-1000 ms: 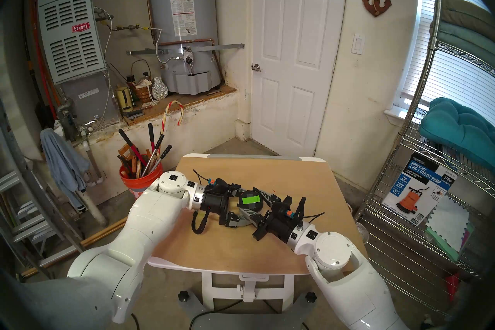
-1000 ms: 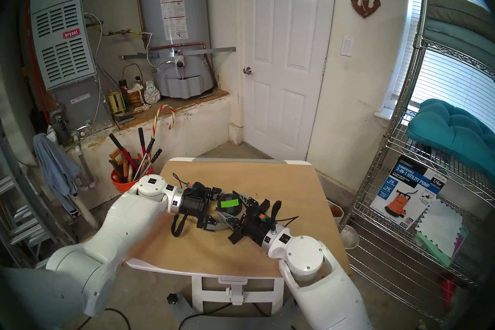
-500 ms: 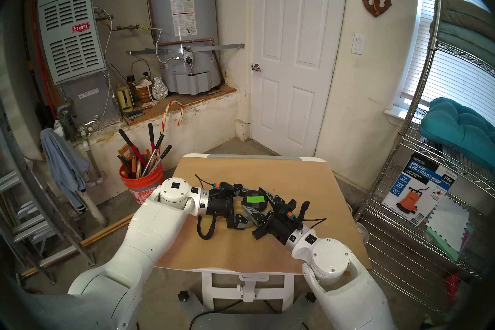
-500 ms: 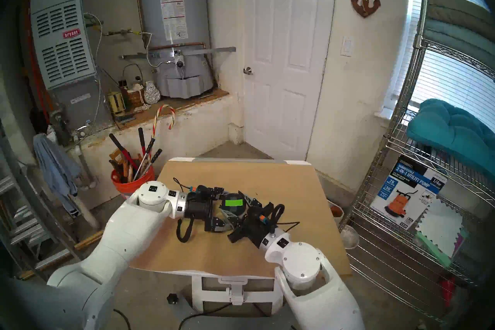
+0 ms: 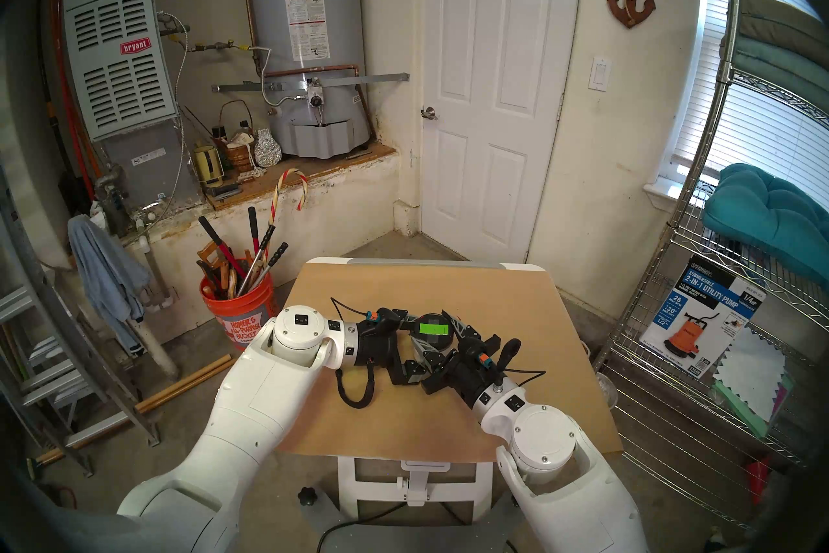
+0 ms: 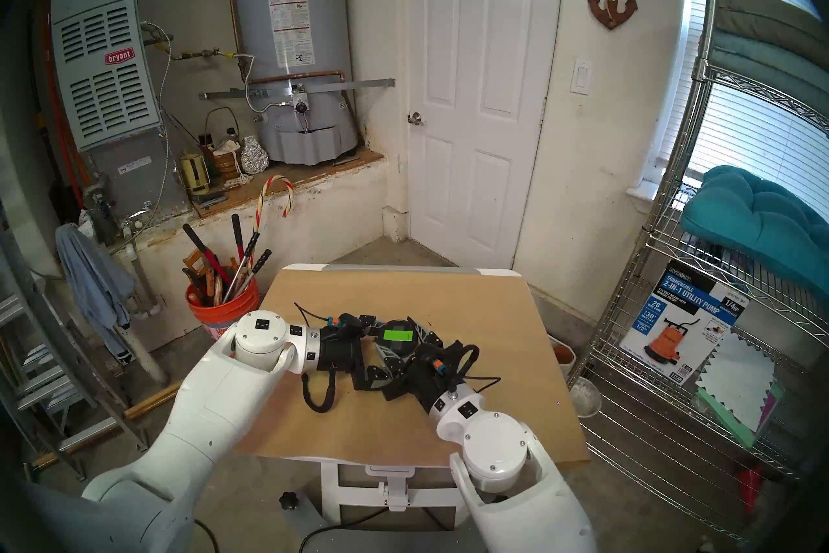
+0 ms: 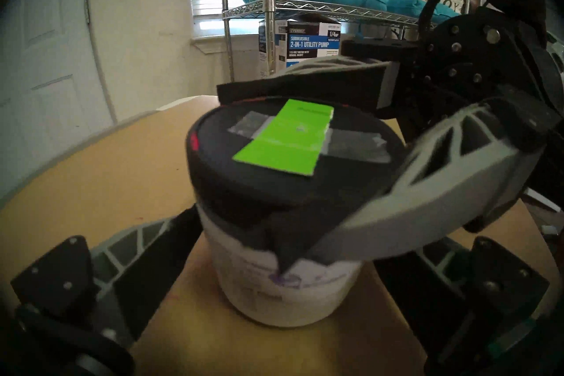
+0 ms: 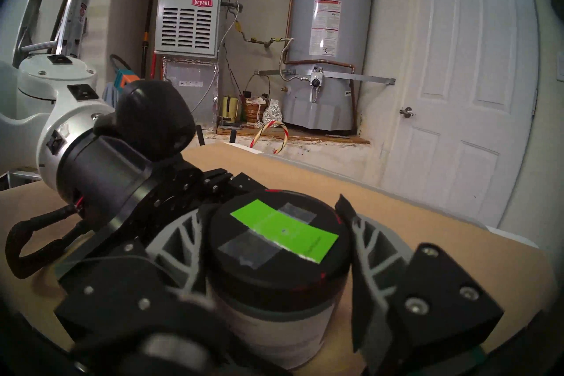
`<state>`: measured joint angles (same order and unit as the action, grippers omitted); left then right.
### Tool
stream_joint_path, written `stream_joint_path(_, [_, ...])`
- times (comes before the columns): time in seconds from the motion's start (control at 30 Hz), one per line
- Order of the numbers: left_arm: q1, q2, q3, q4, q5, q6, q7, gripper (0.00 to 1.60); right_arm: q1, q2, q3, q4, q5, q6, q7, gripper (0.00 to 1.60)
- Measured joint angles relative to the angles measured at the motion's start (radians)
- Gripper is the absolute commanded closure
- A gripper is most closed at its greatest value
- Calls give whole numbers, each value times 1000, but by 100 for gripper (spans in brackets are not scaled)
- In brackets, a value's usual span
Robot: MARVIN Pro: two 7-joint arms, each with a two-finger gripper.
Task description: Open paint jar
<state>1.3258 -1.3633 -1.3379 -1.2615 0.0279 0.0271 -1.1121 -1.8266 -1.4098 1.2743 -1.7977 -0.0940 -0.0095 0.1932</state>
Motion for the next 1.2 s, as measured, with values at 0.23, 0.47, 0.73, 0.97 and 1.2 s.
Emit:
stream_joint_path(0.23, [36, -31, -25, -10, -15, -38, 66, 0, 2, -22, -2, 5, -16, 10, -39, 160])
stream_joint_path(0.47, [59, -55, -44, -16, -23, -79, 110, 0, 9, -40, -3, 7, -30, 19, -73, 160])
stream_joint_path(0.73, [60, -72, -51, -6, -25, -109, 131, 0, 17, -48, -2, 8, -36, 30, -88, 160])
stream_joint_path(0.97, [45, -78, -47, 16, -27, -123, 131, 1, 22, -49, -1, 7, -25, 39, -86, 160])
stream_joint_path(1.2, [25, -80, -39, 41, -33, -128, 104, 83, 22, -49, -2, 4, -11, 45, -75, 160])
